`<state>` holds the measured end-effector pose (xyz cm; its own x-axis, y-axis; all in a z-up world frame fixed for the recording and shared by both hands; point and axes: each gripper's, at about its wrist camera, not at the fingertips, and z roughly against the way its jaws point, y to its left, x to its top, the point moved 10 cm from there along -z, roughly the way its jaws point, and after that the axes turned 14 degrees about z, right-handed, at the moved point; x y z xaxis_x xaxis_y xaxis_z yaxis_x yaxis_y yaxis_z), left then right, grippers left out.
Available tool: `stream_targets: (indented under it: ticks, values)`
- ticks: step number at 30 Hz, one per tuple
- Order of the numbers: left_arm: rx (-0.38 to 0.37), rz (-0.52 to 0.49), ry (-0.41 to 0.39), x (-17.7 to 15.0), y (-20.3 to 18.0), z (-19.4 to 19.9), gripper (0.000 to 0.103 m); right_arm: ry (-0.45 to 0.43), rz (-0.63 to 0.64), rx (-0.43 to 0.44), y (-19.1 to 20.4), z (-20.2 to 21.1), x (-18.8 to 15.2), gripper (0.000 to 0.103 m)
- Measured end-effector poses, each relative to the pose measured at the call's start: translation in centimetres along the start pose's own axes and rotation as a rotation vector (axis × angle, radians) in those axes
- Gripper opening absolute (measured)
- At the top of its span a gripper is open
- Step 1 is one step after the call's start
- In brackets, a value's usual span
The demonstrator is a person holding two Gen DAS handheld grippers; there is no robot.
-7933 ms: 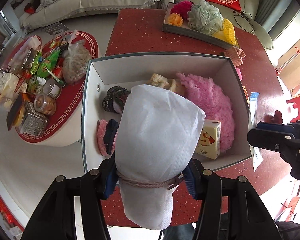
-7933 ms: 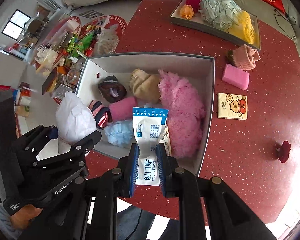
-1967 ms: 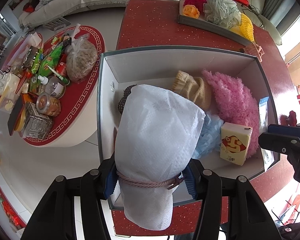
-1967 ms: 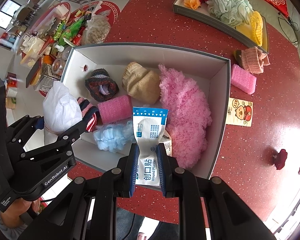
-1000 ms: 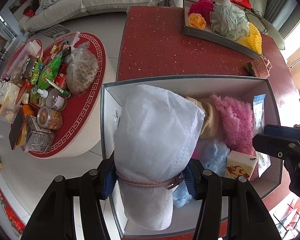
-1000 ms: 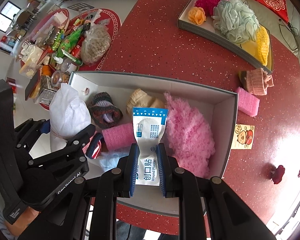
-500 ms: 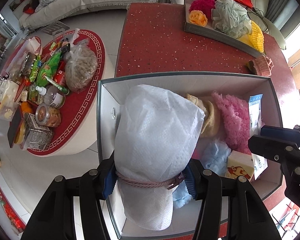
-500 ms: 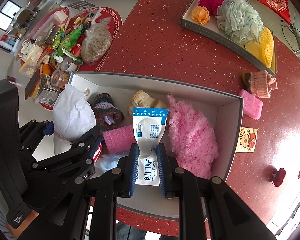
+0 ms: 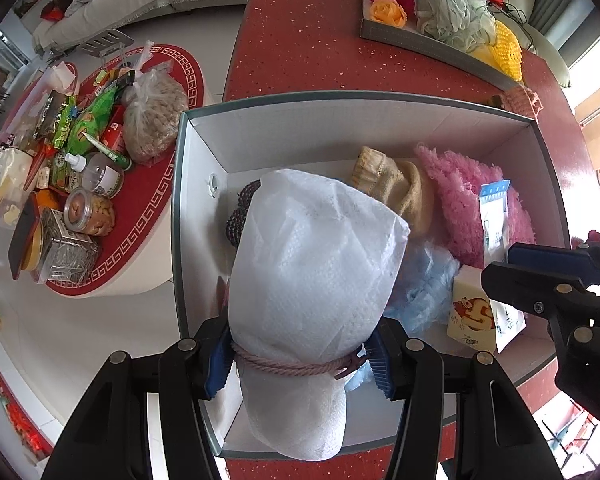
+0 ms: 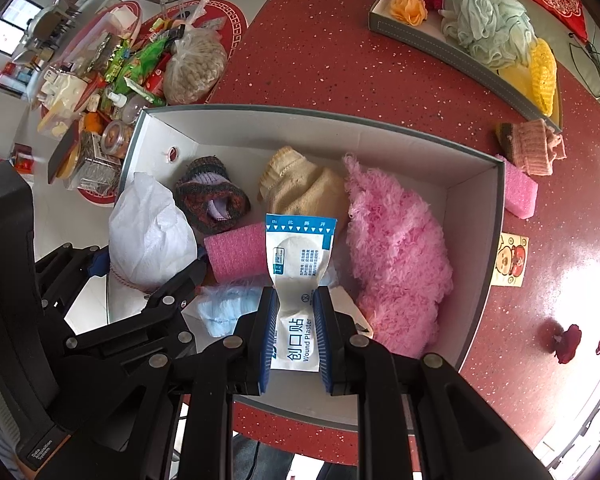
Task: Organize soft objects
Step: 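Carry the white bundle and plaster packet over the white box with both tools, then open the left tool dropping the bundle while the right tool releases the packet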
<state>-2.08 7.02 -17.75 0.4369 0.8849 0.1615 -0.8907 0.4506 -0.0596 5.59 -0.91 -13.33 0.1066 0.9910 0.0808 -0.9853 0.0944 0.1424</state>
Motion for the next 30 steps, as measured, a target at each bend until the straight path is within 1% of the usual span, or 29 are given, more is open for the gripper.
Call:
stream_targets:
  ticks: [2, 4, 5, 6, 7, 8, 9, 10, 12, 13, 14, 17, 19, 20, 23, 25, 28, 30]
  values:
    - [-0.009, 0.001, 0.005, -0.1, 0.0, 0.0, 0.057, 0.002, 0.001, 0.0, 0.1, -0.1, -0.2, 0.02]
    - [-0.027, 0.004, 0.024, -0.4, -0.2, -0.1, 0.067, 0.005, -0.001, 0.003, 0.1, -0.2, -0.3, 0.023]
    - [-0.027, 0.004, 0.03, -0.6, -0.3, -0.1, 0.087, 0.008, -0.002, 0.006, 0.2, -0.3, -0.3, 0.023]
    - [-0.021, 0.0, 0.032, -0.7, -0.3, -0.1, 0.103, 0.009, -0.006, 0.004, 0.1, -0.4, -0.3, 0.029]
    - [-0.011, -0.01, 0.022, -0.8, -0.4, 0.0, 0.103, 0.007, -0.014, 0.005, -0.1, -0.5, -0.4, 0.05]
    - [-0.007, -0.021, 0.008, -0.9, -0.6, 0.2, 0.103, 0.006, -0.023, 0.003, -0.2, -0.5, -0.5, 0.066]
    - [-0.009, -0.027, -0.004, -1.0, -0.7, 0.4, 0.103, 0.006, -0.035, -0.004, -0.5, -0.5, -0.6, 0.093]
    - [-0.013, -0.028, -0.007, -1.2, -0.8, 0.5, 0.103, 0.002, -0.041, -0.009, -0.7, -0.5, -0.7, 0.099]
    - [-0.023, -0.032, -0.011, -1.5, -0.9, 0.7, 0.103, -0.015, -0.048, -0.013, -1.0, -0.3, -0.9, 0.1]
    - [-0.028, -0.034, -0.022, -1.4, -1.0, 1.0, 0.103, -0.017, -0.052, -0.015, -1.1, -0.2, -1.0, 0.103]
    - [-0.024, -0.035, -0.041, -1.4, -1.0, 1.3, 0.103, -0.018, -0.055, -0.019, -1.2, 0.0, -1.1, 0.103]
    - [0.037, -0.03, -0.136, -0.8, -0.6, 3.2, 0.103, -0.04, -0.061, -0.03, -1.5, 0.7, -1.3, 0.103]
    - [0.1, -0.016, -0.167, -0.5, -0.1, 4.3, 0.103, -0.065, -0.066, -0.033, -1.4, 1.4, -1.5, 0.103]
    - [0.114, -0.014, -0.17, -0.5, 0.0, 4.6, 0.103, -0.076, -0.069, -0.035, -1.4, 1.8, -1.5, 0.103]
    - [0.045, 0.014, -0.12, -0.6, -0.1, 4.4, 0.103, -0.106, -0.076, -0.042, -1.5, 2.9, -1.7, 0.103]
    - [0.022, 0.043, -0.111, -0.7, 0.1, 4.4, 0.103, -0.114, -0.078, -0.043, -1.4, 3.5, -1.8, 0.103]
    - [0.019, 0.053, -0.113, -1.1, 0.1, 4.5, 0.103, -0.123, -0.076, -0.055, -1.5, 4.2, -2.1, 0.103]
    - [0.032, 0.048, -0.117, -1.4, -0.1, 4.6, 0.103, -0.13, -0.082, -0.051, -1.4, 4.5, -2.2, 0.103]
